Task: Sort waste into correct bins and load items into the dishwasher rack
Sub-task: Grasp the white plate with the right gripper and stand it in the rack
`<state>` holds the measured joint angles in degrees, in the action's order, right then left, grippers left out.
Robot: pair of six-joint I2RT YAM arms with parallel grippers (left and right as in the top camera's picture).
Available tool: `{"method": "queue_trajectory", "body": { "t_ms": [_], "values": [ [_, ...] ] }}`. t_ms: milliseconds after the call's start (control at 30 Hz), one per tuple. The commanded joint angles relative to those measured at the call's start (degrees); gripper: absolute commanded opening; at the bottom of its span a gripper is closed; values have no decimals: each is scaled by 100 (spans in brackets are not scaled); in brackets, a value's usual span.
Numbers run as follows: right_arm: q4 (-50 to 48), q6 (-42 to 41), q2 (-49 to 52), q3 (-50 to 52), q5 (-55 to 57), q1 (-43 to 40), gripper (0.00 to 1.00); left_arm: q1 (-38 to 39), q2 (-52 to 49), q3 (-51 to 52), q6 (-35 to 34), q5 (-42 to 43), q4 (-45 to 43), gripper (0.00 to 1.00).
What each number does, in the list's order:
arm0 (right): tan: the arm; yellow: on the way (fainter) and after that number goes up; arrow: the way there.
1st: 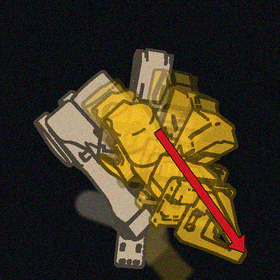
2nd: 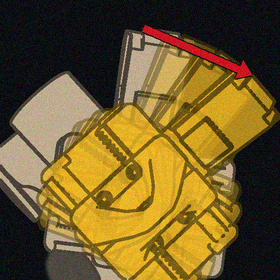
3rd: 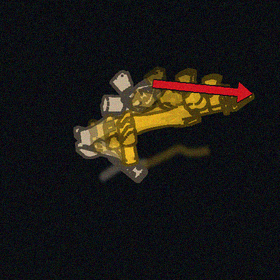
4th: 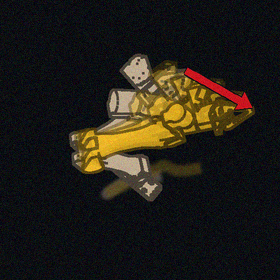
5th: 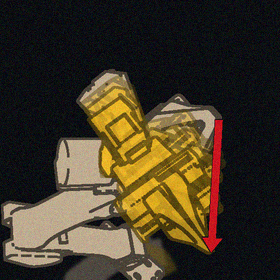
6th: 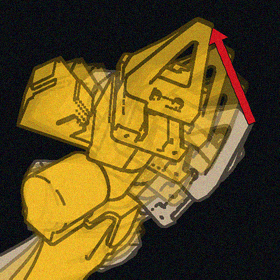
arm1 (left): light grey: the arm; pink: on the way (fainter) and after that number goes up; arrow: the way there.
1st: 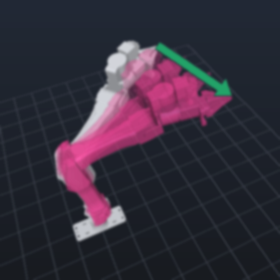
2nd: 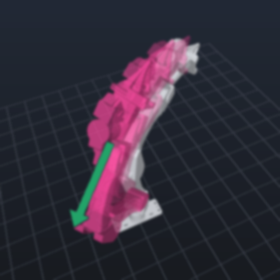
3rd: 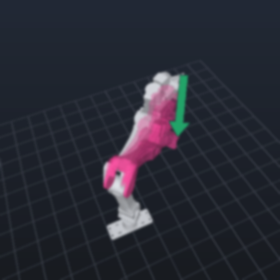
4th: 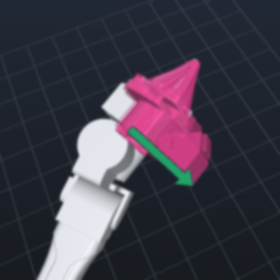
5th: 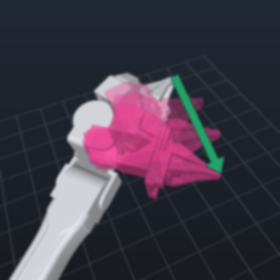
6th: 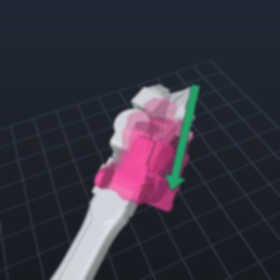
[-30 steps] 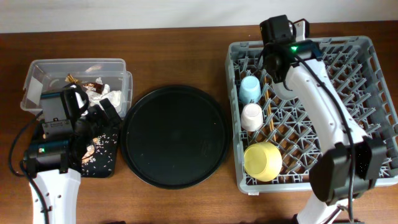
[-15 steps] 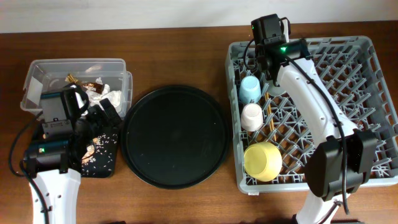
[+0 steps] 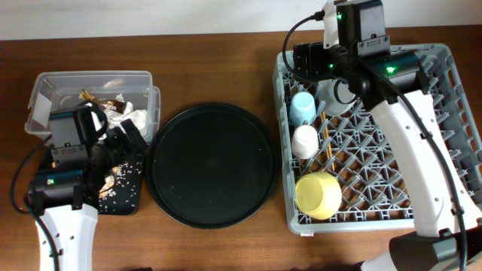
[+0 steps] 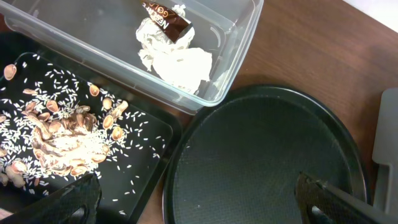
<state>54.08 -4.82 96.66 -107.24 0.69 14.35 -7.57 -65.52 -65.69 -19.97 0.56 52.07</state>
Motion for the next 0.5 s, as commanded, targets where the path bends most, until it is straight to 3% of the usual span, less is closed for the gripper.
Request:
{"method": "queue_trajectory", "body": {
  "t_ms": [0,100,300,400,467],
  "values": [
    [11,-81,-2,9,-70,26,98,-11,24,-20,7,-39,-9,99],
    [107,120,-319,26,243,-66,98,-11,24,-20,7,-39,-9,99],
    [387,269,-3368,243,409,-715,98,-11,24,-20,7,-39,-9,99],
    [380,289,-4848,1137,501,-1174,98,-11,24,-20,7,-39,-9,99],
    [343,289,-6190,2409,516,-1364,98,-11,24,-20,7,-39,-9,99]
  ]
}}
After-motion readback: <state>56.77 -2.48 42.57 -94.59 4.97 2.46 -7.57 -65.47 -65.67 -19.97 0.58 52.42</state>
